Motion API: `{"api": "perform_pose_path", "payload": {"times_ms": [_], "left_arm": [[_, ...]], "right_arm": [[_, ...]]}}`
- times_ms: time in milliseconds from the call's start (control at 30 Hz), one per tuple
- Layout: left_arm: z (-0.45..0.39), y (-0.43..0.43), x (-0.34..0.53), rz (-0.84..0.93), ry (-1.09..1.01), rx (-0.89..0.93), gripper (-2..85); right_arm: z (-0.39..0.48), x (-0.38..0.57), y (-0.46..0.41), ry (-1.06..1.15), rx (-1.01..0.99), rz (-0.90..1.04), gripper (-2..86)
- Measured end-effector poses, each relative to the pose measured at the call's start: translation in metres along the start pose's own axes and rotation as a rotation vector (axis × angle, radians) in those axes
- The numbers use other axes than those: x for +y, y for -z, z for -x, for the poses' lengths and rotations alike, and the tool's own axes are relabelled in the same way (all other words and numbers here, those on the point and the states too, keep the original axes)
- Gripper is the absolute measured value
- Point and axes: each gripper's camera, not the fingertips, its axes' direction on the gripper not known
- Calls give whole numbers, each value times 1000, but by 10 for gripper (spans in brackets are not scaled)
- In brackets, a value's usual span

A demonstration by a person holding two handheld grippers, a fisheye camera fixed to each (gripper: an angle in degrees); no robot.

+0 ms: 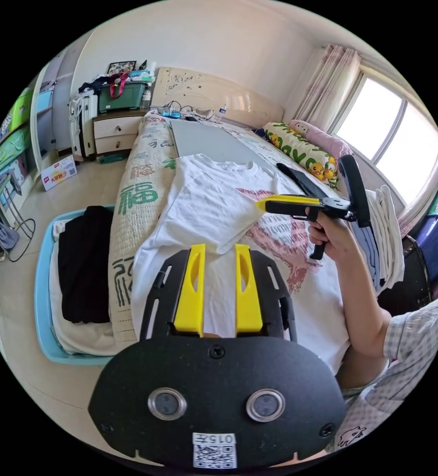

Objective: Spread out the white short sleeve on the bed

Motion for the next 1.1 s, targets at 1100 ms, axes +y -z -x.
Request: {"api": "perform_pose_path", "payload": {"times_ms": [1100], "left_arm": [[134, 11, 66, -138, 403, 114, 107]], "right_arm": [[58, 39, 52, -91, -94, -183, 56]]}}
